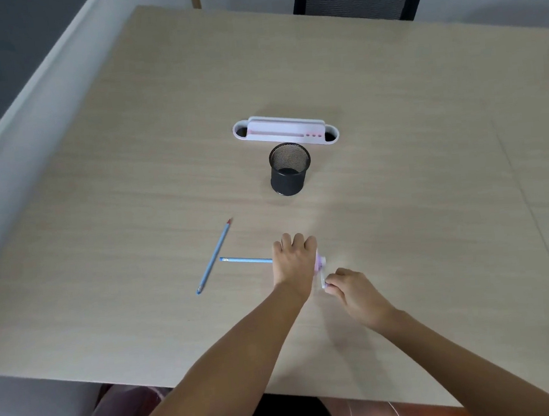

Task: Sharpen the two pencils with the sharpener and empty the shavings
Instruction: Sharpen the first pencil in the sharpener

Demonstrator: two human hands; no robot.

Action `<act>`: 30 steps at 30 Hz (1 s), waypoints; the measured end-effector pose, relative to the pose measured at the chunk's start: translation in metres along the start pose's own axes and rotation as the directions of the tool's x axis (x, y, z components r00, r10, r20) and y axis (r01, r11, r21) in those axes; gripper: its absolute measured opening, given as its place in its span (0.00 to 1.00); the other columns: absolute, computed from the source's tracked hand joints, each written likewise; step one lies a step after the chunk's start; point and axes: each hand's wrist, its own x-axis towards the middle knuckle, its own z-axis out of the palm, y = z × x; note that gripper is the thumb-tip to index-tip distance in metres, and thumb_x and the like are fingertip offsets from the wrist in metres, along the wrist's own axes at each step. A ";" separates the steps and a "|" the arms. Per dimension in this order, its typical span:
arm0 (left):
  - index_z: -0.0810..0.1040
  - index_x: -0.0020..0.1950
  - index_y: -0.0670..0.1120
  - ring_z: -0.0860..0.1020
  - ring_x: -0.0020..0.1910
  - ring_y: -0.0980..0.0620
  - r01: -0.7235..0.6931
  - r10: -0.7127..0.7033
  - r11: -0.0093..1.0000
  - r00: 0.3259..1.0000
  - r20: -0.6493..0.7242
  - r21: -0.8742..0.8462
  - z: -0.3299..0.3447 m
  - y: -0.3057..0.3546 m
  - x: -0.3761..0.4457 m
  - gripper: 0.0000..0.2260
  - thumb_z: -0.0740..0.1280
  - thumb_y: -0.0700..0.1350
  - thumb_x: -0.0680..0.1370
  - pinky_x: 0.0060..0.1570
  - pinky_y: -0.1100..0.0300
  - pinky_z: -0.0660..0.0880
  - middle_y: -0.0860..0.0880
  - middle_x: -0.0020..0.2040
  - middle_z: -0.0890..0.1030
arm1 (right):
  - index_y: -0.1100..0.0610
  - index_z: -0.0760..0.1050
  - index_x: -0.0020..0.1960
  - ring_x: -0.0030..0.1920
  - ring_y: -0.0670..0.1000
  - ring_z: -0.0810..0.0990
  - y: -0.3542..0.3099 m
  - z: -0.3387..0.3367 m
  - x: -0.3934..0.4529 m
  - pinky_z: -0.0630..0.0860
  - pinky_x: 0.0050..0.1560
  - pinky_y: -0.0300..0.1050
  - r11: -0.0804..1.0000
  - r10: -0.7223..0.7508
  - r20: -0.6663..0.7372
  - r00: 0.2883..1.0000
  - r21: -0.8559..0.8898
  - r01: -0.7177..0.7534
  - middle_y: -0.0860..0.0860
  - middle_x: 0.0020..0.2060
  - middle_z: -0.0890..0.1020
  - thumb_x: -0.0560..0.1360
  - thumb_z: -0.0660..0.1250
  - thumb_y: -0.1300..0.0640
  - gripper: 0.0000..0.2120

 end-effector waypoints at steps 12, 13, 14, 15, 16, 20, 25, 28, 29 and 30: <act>0.71 0.51 0.48 0.73 0.45 0.47 -0.028 0.028 0.999 1.000 -0.011 0.024 0.003 -0.001 0.000 0.19 0.72 0.39 0.63 0.40 0.57 0.66 0.50 0.45 0.76 | 0.69 0.79 0.35 0.35 0.61 0.77 0.001 -0.050 0.056 0.73 0.37 0.52 0.990 -0.105 -0.160 0.982 -0.106 0.089 0.62 0.32 0.75 0.69 0.67 0.71 0.05; 0.73 0.48 0.50 0.75 0.42 0.48 -0.024 0.024 0.998 1.000 -0.008 0.050 0.002 0.000 -0.002 0.19 0.74 0.41 0.61 0.38 0.58 0.68 0.52 0.42 0.77 | 0.69 0.78 0.33 0.34 0.61 0.77 0.002 -0.042 0.058 0.70 0.36 0.48 0.987 -0.127 -0.150 0.981 -0.122 0.109 0.60 0.30 0.72 0.66 0.67 0.72 0.04; 0.75 0.44 0.52 0.76 0.39 0.50 -0.015 0.015 0.997 1.000 -0.004 0.072 -0.001 0.002 -0.003 0.18 0.75 0.43 0.58 0.35 0.60 0.69 0.53 0.38 0.78 | 0.68 0.79 0.32 0.34 0.61 0.77 0.003 -0.032 0.056 0.68 0.36 0.46 0.984 -0.143 -0.147 0.979 -0.128 0.125 0.58 0.29 0.70 0.65 0.67 0.72 0.04; 0.76 0.42 0.52 0.76 0.37 0.51 -0.008 0.009 0.997 1.000 -0.015 0.079 -0.002 0.003 -0.003 0.18 0.76 0.44 0.56 0.34 0.60 0.70 0.54 0.36 0.78 | 0.68 0.79 0.34 0.36 0.62 0.78 0.003 -0.021 0.051 0.66 0.37 0.45 0.989 -0.119 -0.142 0.983 -0.107 0.104 0.59 0.30 0.72 0.65 0.66 0.71 0.04; 0.76 0.42 0.52 0.76 0.37 0.51 -0.003 0.005 0.997 1.000 -0.026 0.079 -0.002 0.003 -0.003 0.18 0.76 0.44 0.56 0.34 0.60 0.70 0.54 0.36 0.78 | 0.67 0.80 0.37 0.40 0.63 0.77 0.003 -0.010 0.043 0.66 0.40 0.44 0.997 -0.062 -0.161 0.985 -0.059 0.053 0.61 0.34 0.75 0.68 0.65 0.71 0.05; 0.74 0.46 0.51 0.75 0.40 0.50 0.036 -0.034 0.994 0.999 -0.024 0.105 -0.001 0.006 -0.002 0.20 0.75 0.41 0.58 0.37 0.60 0.69 0.53 0.40 0.77 | 0.66 0.79 0.43 0.43 0.59 0.76 0.002 0.017 0.001 0.69 0.43 0.44 0.995 0.065 -0.163 0.984 0.087 -0.051 0.61 0.41 0.79 0.76 0.62 0.66 0.08; 0.75 0.45 0.51 0.76 0.39 0.49 0.005 -0.002 0.995 1.000 -0.026 0.097 0.002 0.003 0.000 0.16 0.75 0.49 0.61 0.36 0.60 0.70 0.53 0.39 0.78 | 0.61 0.77 0.39 0.36 0.54 0.75 -0.004 -0.027 0.008 0.65 0.36 0.37 0.982 0.094 -0.110 0.989 0.174 -0.074 0.57 0.37 0.77 0.77 0.61 0.62 0.10; 0.76 0.40 0.52 0.75 0.35 0.50 -0.004 0.005 0.995 1.000 -0.016 0.102 0.002 0.000 -0.003 0.20 0.78 0.47 0.52 0.32 0.61 0.69 0.53 0.35 0.77 | 0.60 0.76 0.36 0.36 0.53 0.73 -0.004 -0.039 0.035 0.60 0.36 0.41 0.966 0.171 -0.189 0.967 0.226 -0.126 0.55 0.34 0.75 0.77 0.61 0.62 0.11; 0.76 0.40 0.52 0.75 0.35 0.50 0.001 0.002 0.994 1.000 -0.030 0.108 0.003 -0.001 -0.003 0.21 0.78 0.44 0.51 0.32 0.60 0.69 0.53 0.35 0.77 | 0.59 0.75 0.35 0.36 0.52 0.72 -0.003 -0.039 0.044 0.61 0.38 0.41 0.955 0.201 -0.233 0.951 0.263 -0.138 0.54 0.33 0.76 0.76 0.61 0.61 0.12; 0.76 0.40 0.52 0.75 0.35 0.50 0.008 -0.003 0.994 0.999 -0.041 0.111 0.003 -0.001 -0.003 0.22 0.78 0.42 0.50 0.32 0.60 0.69 0.53 0.34 0.77 | 0.60 0.76 0.36 0.37 0.52 0.73 -0.001 -0.037 0.054 0.64 0.39 0.42 0.943 0.227 -0.269 0.936 0.303 -0.141 0.54 0.33 0.77 0.76 0.62 0.62 0.11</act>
